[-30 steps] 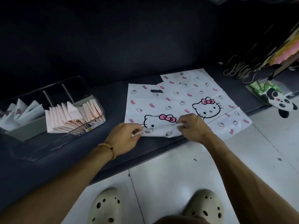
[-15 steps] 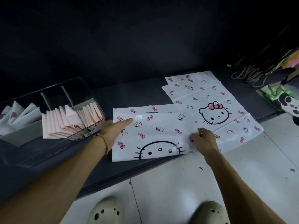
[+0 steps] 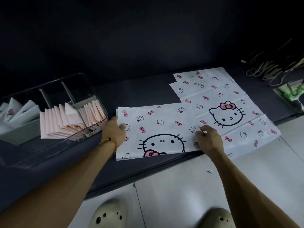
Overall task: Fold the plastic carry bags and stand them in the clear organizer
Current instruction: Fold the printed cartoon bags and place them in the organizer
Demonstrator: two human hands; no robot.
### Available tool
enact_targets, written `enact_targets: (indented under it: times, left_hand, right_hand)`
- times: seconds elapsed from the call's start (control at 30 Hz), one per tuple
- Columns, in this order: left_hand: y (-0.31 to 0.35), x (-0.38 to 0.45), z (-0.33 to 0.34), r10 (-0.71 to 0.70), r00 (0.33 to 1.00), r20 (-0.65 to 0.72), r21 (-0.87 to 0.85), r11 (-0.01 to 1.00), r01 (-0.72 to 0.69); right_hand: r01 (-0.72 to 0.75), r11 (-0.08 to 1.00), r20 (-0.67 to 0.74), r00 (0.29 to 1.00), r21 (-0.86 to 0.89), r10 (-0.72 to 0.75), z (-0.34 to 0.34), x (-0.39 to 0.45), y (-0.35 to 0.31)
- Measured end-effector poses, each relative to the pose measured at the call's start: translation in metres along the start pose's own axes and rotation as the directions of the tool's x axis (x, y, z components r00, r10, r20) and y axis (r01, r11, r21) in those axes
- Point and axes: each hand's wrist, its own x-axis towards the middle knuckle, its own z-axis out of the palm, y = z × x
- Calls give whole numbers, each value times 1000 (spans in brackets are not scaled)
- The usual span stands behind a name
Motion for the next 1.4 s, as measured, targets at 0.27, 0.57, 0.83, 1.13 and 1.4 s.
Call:
enact_targets:
  times: [0.27, 0.57, 0.83, 1.13, 1.4]
  left_hand:
    - [3, -53, 11, 450, 893, -23, 596, 723, -349]
    - [-23, -66, 43, 464, 829, 313, 603, 577, -551]
    - [-10, -62, 35, 594, 739, 317, 619, 460, -636]
    - [-19, -55, 43, 518, 783, 345, 594, 525, -609]
    - [-22, -51, 46, 528, 768, 362, 590, 508, -628]
  right_hand:
    - [80, 983, 12, 997, -166, -79, 3, 6, -4]
    - [46, 981, -1, 999, -187, -47, 5, -1, 2]
    - [39, 982, -4, 999, -183, -41, 9, -2, 2]
    - [-55, 975, -44, 998, -215, 47, 7, -5, -1]
    - [686, 692, 179, 727, -224, -663, 86, -72, -60]
